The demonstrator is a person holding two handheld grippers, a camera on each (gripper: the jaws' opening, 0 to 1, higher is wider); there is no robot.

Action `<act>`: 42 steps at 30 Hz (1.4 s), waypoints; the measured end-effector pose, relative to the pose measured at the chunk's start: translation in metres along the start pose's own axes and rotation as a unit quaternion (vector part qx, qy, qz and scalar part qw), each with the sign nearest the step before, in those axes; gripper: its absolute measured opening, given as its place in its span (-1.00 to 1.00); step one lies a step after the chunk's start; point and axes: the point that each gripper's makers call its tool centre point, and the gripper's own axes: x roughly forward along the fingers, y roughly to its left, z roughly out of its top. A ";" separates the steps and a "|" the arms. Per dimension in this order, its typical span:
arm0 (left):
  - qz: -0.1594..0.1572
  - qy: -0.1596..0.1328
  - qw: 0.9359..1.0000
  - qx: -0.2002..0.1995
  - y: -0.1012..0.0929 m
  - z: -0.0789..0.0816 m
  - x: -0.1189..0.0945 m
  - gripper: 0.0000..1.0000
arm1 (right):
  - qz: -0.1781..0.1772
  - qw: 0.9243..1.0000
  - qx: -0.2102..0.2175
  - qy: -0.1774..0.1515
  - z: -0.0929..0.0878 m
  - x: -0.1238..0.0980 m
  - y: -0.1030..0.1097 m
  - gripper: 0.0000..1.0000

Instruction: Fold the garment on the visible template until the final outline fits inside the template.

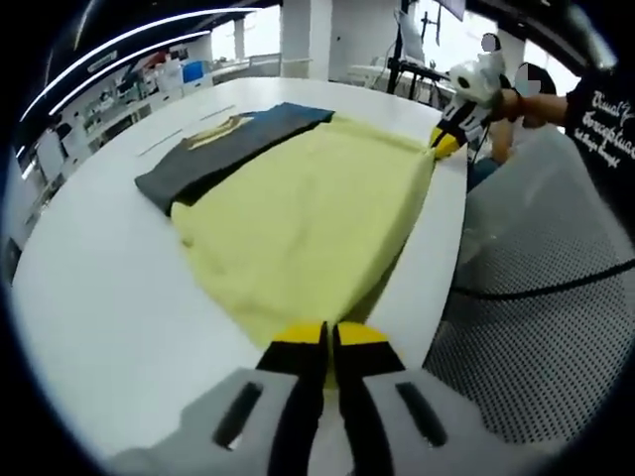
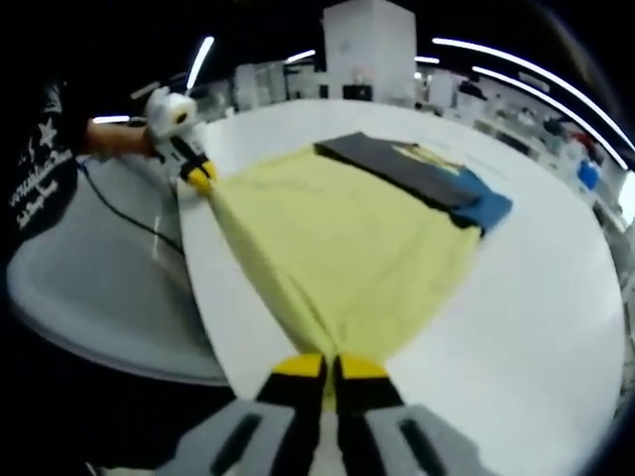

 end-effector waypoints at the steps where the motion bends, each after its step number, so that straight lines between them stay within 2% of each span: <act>1: 0.002 0.001 1.000 0.002 -0.002 0.001 -0.001 -1.00 | 0.002 1.000 0.001 0.000 0.000 -0.001 0.001 -1.00; 11: -0.001 0.006 1.000 -0.007 -0.016 0.000 -0.009 -1.00 | 0.014 1.000 -0.003 0.007 -0.001 -0.013 0.015 -1.00; 15: 0.005 0.008 1.000 0.003 -0.020 0.003 -0.016 -1.00 | 0.016 1.000 0.002 0.008 0.000 -0.018 0.019 -1.00; 22: 0.011 -0.006 1.000 -0.015 -0.023 0.007 -0.028 -1.00 | 0.024 1.000 0.018 0.007 0.000 -0.028 0.030 -1.00; 31: 0.005 -0.019 0.999 -0.043 -0.033 -0.001 -0.039 -1.00 | 0.044 0.999 0.012 0.020 -0.004 -0.035 0.049 -1.00; 36: -0.009 -0.005 0.999 -0.046 -0.041 -0.011 -0.041 -1.00 | 0.054 0.998 0.012 0.028 -0.005 -0.040 0.057 -1.00; 42: -0.021 0.006 0.999 -0.041 -0.045 -0.014 -0.043 -1.00 | 0.065 0.997 0.004 0.040 -0.008 -0.045 0.065 -1.00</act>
